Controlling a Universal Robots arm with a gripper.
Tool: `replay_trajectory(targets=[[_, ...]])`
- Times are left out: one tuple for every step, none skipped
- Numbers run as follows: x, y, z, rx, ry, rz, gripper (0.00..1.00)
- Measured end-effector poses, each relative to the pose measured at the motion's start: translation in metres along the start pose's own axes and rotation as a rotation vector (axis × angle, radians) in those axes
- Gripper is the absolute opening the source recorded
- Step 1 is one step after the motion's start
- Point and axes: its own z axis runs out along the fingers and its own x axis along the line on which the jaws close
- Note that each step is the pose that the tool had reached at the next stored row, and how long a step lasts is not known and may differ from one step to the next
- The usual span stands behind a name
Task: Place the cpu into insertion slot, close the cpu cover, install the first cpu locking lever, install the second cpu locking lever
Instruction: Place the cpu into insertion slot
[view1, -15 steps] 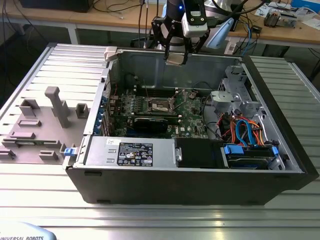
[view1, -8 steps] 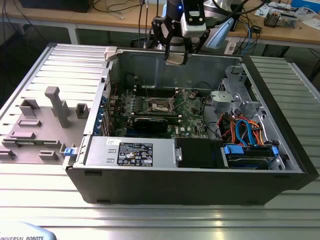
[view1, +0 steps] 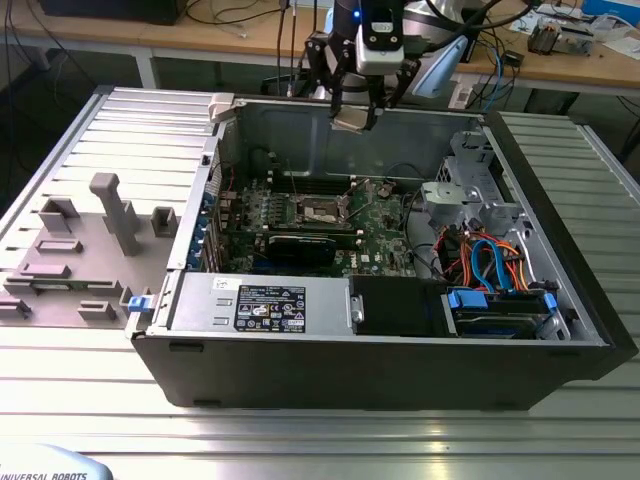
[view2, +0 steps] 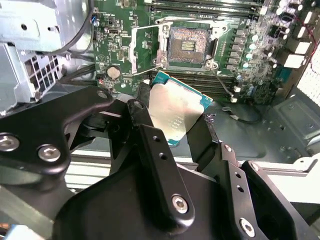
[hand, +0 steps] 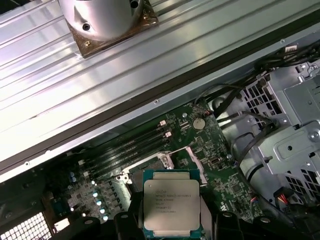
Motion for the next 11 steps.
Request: replay_trajectory(targets=[[0.0005, -0.0002, 0.0000, -0.0002, -0.0007, 0.008, 0.54], [0.0007, -0.0003, 0.0000, -0.0003, -0.0007, 0.008, 0.54], [0.0008, -0.0004, 0.0000, -0.0002, -0.0007, 0.008, 0.54], [0.0009, -0.0004, 0.0000, -0.0002, -0.0008, 0.009, 0.54], [0.0009, -0.0004, 0.0000, -0.0002, -0.0008, 0.009, 0.54], [0.0009, -0.0004, 0.0000, -0.0002, -0.0008, 0.009, 0.54], [0.0009, -0.0004, 0.0000, -0.0002, -0.0007, 0.009, 0.54], [0.0009, -0.0004, 0.0000, -0.0002, -0.0008, 0.009, 0.54], [0.0009, -0.0004, 0.0000, -0.0002, -0.0008, 0.009, 0.54], [0.0009, -0.0004, 0.0000, -0.0002, -0.0008, 0.009, 0.54], [0.0009, -0.0004, 0.0000, -0.0002, -0.0008, 0.009, 0.54]])
